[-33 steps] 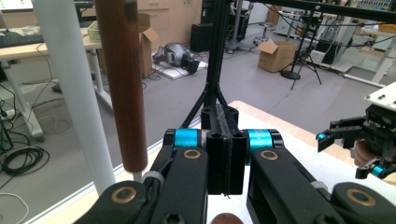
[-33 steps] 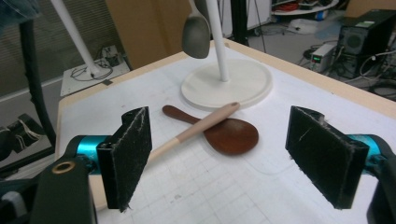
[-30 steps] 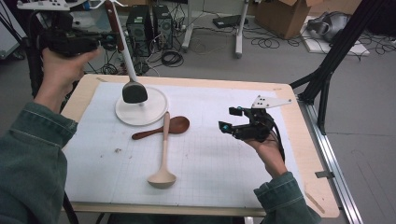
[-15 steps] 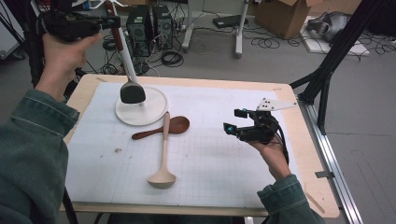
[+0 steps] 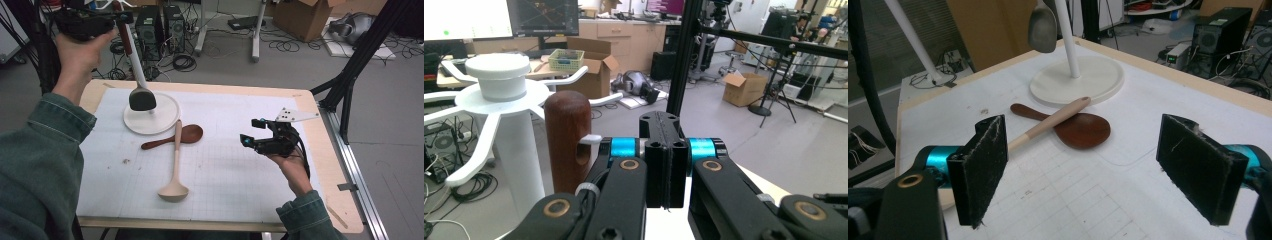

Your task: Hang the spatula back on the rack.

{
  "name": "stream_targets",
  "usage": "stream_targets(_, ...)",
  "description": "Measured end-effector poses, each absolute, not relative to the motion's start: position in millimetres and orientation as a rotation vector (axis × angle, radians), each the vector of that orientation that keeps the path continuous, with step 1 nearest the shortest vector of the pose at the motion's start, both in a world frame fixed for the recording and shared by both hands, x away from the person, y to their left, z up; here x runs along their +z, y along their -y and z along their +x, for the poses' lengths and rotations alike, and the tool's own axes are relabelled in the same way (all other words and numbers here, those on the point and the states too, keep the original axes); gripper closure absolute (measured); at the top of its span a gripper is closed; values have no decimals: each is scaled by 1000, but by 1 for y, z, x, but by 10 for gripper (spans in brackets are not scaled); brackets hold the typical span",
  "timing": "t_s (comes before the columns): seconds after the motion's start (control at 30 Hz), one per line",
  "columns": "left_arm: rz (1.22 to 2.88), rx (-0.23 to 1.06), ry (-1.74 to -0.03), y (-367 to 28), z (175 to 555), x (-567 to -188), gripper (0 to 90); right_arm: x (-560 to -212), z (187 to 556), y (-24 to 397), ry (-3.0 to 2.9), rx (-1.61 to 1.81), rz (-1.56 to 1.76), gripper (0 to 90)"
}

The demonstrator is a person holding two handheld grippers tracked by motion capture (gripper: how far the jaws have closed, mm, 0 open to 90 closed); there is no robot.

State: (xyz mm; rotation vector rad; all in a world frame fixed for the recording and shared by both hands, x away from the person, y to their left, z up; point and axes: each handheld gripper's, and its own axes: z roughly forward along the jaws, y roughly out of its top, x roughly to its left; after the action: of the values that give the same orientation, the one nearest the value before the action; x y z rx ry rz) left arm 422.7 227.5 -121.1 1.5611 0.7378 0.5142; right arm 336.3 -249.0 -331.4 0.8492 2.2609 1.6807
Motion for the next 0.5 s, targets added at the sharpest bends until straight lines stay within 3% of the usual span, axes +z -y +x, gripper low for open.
stream_targets(0.5,1547,543,-769,-232,421,-123,896,-333,337,247,-2258,1681,845,201)
